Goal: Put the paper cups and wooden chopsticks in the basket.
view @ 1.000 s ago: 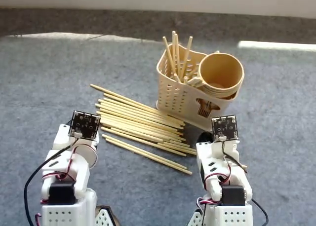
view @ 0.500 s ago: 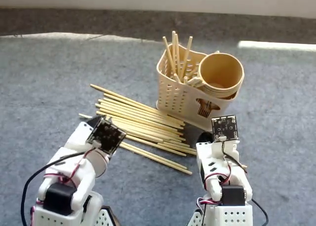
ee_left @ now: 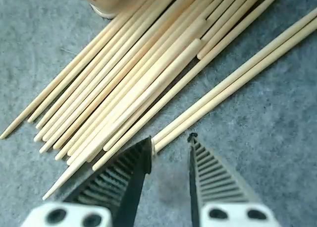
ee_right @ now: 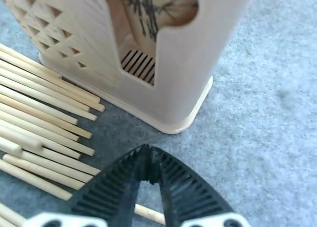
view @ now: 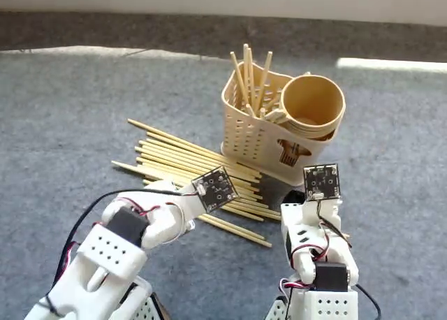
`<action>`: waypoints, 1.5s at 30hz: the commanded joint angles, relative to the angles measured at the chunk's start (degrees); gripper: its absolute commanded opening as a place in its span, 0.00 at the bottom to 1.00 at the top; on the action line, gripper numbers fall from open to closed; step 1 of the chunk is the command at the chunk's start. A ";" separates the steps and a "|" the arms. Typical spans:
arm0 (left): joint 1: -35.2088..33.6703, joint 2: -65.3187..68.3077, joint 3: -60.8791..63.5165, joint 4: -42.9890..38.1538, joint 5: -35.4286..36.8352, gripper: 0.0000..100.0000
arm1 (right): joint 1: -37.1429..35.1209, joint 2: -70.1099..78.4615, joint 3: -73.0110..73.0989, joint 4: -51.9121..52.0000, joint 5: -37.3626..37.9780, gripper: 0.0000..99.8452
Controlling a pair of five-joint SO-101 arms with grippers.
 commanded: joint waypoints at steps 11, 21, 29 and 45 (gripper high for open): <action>0.92 21.05 -9.10 -5.98 -3.60 0.14 | 2.42 -0.57 7.69 0.04 0.70 0.01; 2.68 41.63 -19.12 -5.98 -7.56 0.14 | 2.42 -0.57 7.69 0.04 0.70 0.01; 1.01 54.73 -29.32 -2.46 -7.74 0.08 | 2.42 -0.57 7.69 0.04 0.70 0.01; 0.92 44.00 -31.34 18.46 -7.38 0.01 | 2.42 -0.57 7.69 -0.04 0.70 0.01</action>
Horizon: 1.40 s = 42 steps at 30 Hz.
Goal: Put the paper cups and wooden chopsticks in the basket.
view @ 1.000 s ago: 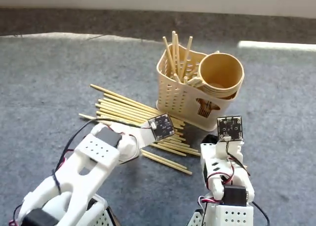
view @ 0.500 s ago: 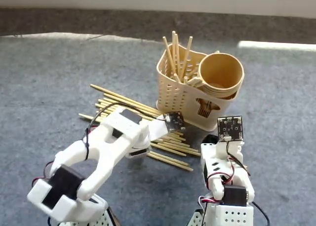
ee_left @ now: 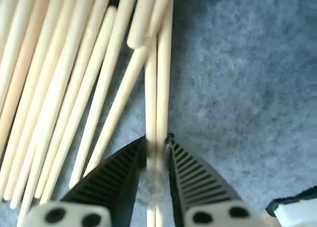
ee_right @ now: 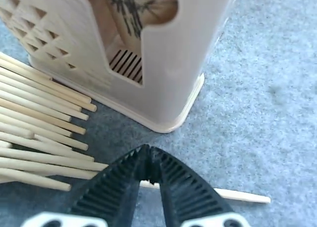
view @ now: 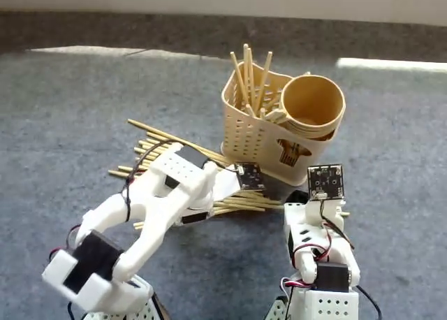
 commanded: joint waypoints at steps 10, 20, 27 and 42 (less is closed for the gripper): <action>-4.88 -17.19 1.71 11.43 -0.18 0.01 | 0.66 -0.57 7.69 -0.04 0.70 0.01; -8.40 -25.63 11.12 6.95 -2.37 0.12 | 0.66 -0.57 7.69 -0.04 0.70 0.01; -4.88 -26.95 12.53 4.40 6.33 0.11 | 0.66 -0.57 7.69 -0.04 0.70 0.01; -2.77 -15.08 19.82 -14.24 10.73 0.09 | 0.66 -0.57 7.69 0.04 0.70 0.01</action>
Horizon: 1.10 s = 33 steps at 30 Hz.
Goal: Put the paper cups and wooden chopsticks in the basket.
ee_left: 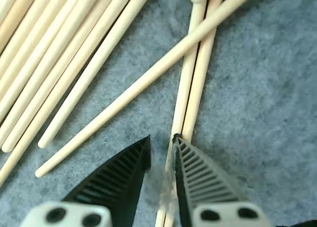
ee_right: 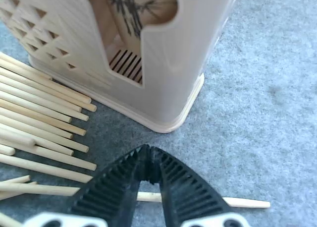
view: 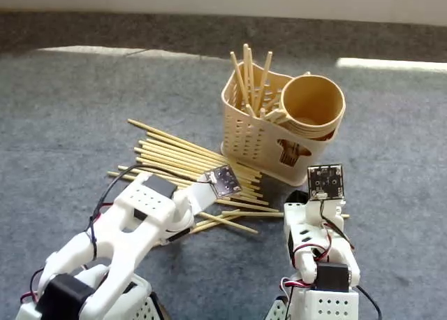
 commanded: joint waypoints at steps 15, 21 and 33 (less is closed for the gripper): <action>13.14 -0.40 0.13 1.49 10.90 0.09 | 0.66 -0.57 7.69 0.04 0.70 0.01; 12.79 0.66 -0.13 1.49 11.43 0.12 | 0.66 -0.57 7.69 0.04 0.70 0.01; 6.81 7.87 -2.95 1.14 6.07 0.01 | 0.66 -0.57 7.69 0.04 0.70 0.01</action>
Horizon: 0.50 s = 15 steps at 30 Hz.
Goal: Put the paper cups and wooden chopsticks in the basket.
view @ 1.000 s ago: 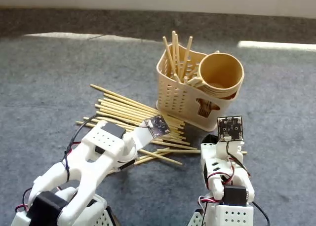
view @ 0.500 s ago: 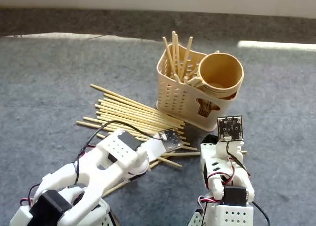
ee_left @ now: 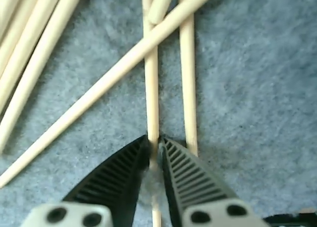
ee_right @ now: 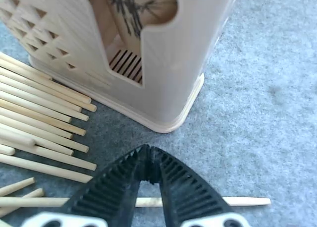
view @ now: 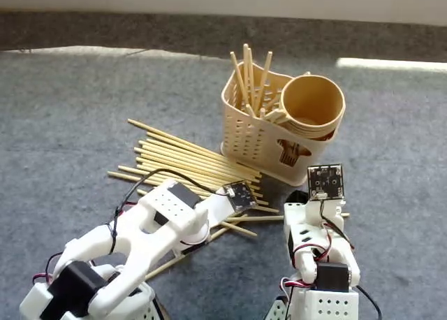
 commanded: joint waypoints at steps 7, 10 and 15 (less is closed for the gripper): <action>-6.81 1.27 -8.57 13.54 -11.96 0.01 | 0.66 -0.57 7.69 0.04 0.70 0.01; -10.59 1.27 -14.73 20.22 -14.86 0.01 | 0.92 -0.57 7.69 0.04 0.70 0.01; -14.55 -0.13 -23.16 29.54 -19.25 0.01 | 2.15 -0.57 7.69 0.04 0.70 0.01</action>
